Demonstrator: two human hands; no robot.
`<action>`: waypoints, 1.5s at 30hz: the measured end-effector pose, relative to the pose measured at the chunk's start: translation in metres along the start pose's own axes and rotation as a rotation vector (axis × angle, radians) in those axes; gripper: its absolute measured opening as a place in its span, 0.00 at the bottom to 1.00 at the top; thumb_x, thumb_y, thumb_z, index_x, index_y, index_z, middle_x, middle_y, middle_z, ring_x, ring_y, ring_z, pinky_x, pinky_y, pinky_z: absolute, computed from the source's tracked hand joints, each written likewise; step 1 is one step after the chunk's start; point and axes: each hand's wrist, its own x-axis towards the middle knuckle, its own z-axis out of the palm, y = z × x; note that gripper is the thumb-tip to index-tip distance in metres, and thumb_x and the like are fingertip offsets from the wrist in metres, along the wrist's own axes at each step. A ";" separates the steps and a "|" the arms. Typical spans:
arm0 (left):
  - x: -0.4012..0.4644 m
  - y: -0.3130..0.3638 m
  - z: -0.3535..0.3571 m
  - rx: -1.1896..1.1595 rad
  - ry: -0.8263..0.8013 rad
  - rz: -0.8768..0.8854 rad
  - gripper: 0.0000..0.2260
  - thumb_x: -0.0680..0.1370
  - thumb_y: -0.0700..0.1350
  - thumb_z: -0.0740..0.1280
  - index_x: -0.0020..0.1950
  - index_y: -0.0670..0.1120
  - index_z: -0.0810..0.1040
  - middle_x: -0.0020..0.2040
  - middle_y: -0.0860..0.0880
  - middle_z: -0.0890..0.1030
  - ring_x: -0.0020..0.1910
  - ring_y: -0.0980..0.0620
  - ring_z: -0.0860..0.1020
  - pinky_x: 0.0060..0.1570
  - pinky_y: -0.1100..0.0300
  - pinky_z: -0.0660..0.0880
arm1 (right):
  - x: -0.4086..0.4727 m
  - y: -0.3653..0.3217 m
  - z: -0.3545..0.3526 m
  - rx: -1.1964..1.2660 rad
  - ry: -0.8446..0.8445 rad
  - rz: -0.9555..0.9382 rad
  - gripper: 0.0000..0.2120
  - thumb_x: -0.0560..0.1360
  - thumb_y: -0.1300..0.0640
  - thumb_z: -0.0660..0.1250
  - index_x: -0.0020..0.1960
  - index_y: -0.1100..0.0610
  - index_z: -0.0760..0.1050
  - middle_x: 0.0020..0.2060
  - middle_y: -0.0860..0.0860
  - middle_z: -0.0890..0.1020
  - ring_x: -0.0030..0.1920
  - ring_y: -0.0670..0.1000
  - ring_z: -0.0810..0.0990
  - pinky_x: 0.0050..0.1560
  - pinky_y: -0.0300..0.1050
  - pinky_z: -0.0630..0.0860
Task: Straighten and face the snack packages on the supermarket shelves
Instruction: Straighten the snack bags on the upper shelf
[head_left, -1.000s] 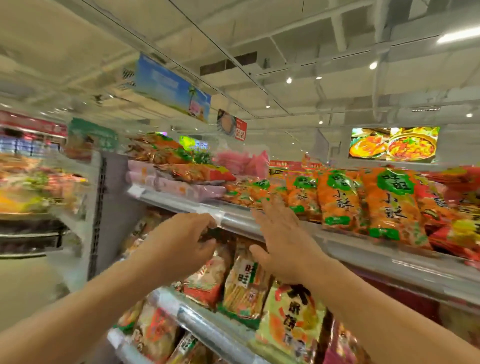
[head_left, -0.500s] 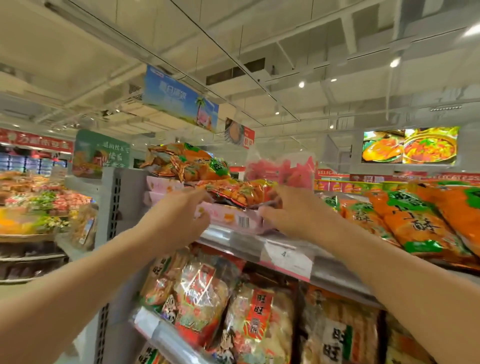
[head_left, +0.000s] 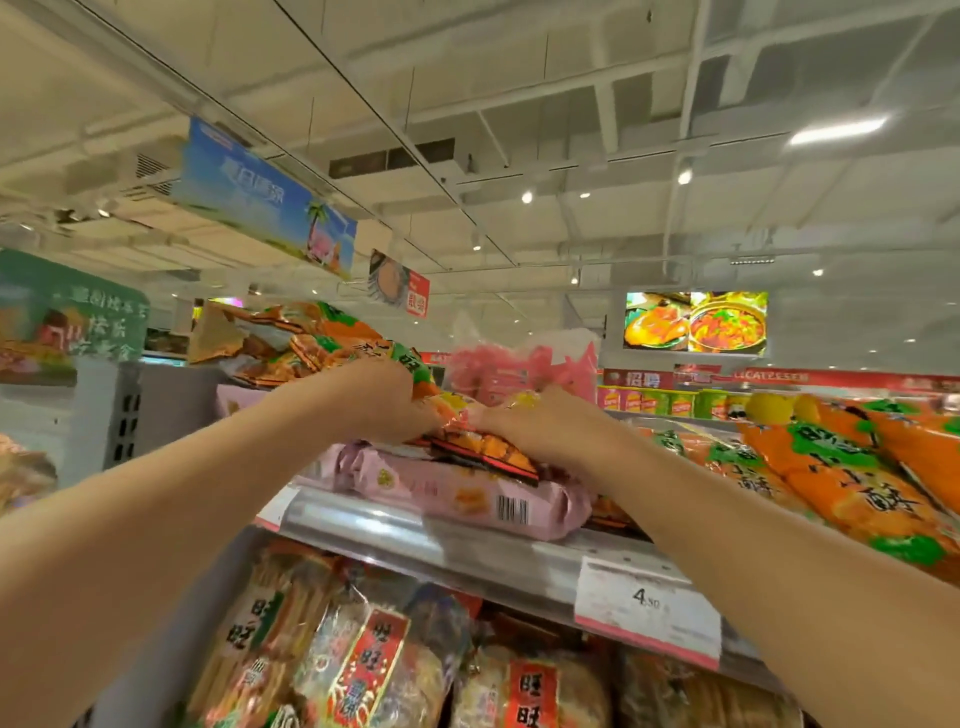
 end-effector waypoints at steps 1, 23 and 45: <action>0.001 -0.003 -0.001 -0.022 -0.024 0.000 0.22 0.74 0.67 0.60 0.44 0.48 0.76 0.41 0.50 0.79 0.40 0.52 0.77 0.35 0.59 0.73 | -0.002 0.000 0.000 0.037 0.020 0.016 0.33 0.62 0.28 0.68 0.52 0.54 0.77 0.47 0.53 0.81 0.43 0.51 0.80 0.41 0.43 0.75; -0.070 0.115 -0.003 -0.810 0.241 0.428 0.30 0.65 0.64 0.74 0.54 0.56 0.59 0.41 0.60 0.74 0.38 0.63 0.73 0.33 0.62 0.71 | -0.147 0.075 -0.070 0.331 0.471 -0.024 0.43 0.62 0.56 0.79 0.67 0.38 0.58 0.49 0.44 0.80 0.45 0.46 0.84 0.49 0.53 0.82; -0.167 0.577 -0.085 -1.137 0.165 0.676 0.24 0.68 0.58 0.75 0.57 0.59 0.66 0.42 0.58 0.74 0.41 0.61 0.73 0.35 0.60 0.67 | -0.456 0.332 -0.350 -0.039 0.853 0.238 0.38 0.59 0.41 0.79 0.64 0.40 0.64 0.49 0.46 0.79 0.48 0.50 0.81 0.51 0.56 0.80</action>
